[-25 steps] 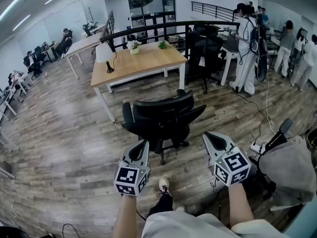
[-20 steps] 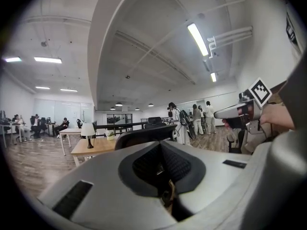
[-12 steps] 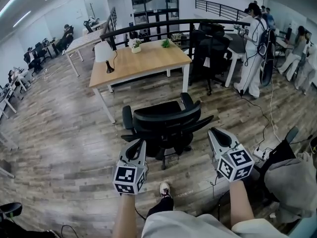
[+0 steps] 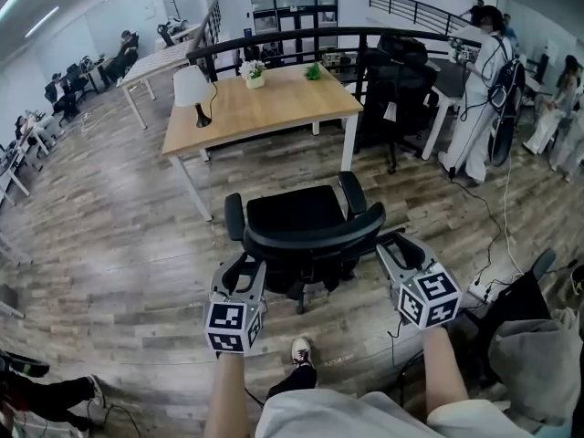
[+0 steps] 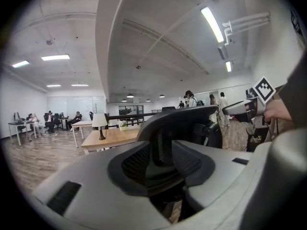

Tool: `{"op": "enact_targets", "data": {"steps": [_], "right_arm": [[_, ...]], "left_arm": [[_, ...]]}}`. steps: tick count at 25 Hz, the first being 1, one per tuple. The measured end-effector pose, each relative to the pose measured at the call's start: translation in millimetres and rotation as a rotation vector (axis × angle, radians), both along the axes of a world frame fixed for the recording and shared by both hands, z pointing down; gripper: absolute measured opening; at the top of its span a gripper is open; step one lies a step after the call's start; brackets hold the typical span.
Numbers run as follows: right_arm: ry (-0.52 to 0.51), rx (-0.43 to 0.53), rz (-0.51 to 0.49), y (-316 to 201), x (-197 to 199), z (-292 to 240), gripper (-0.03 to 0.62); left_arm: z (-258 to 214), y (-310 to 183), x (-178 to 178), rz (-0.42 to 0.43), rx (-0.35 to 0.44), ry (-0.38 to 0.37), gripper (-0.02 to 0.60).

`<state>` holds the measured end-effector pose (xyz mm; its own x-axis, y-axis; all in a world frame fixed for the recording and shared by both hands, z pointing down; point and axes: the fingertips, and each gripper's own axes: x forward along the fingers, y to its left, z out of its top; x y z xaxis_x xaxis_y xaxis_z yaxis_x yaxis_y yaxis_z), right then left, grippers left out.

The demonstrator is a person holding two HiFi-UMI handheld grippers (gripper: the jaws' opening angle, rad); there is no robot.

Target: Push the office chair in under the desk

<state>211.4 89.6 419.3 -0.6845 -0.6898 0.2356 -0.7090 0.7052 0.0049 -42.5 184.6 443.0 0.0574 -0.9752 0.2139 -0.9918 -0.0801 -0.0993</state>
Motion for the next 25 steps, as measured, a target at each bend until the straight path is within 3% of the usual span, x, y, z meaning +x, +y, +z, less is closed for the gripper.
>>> {"op": "enact_targets", "data": {"steps": [11, 16, 25], "right_arm": [[0.032, -0.029, -0.029, -45.7, -21.8, 23.1, 0.221], [0.031, -0.032, -0.032, -65.3, -29.8, 33.0, 0.23], [0.036, -0.014, -0.071, -94.6, -38.3, 39.7, 0.275]], "left_arm": [[18.6, -36.9, -31.0, -0.008, -0.032, 0.012, 0.248], [24.6, -55.9, -33.8, 0.048, -0.041, -0.026, 0.299], [32.1, -83.7, -39.6, 0.143, -0.043, 0.055, 0.328]]}}
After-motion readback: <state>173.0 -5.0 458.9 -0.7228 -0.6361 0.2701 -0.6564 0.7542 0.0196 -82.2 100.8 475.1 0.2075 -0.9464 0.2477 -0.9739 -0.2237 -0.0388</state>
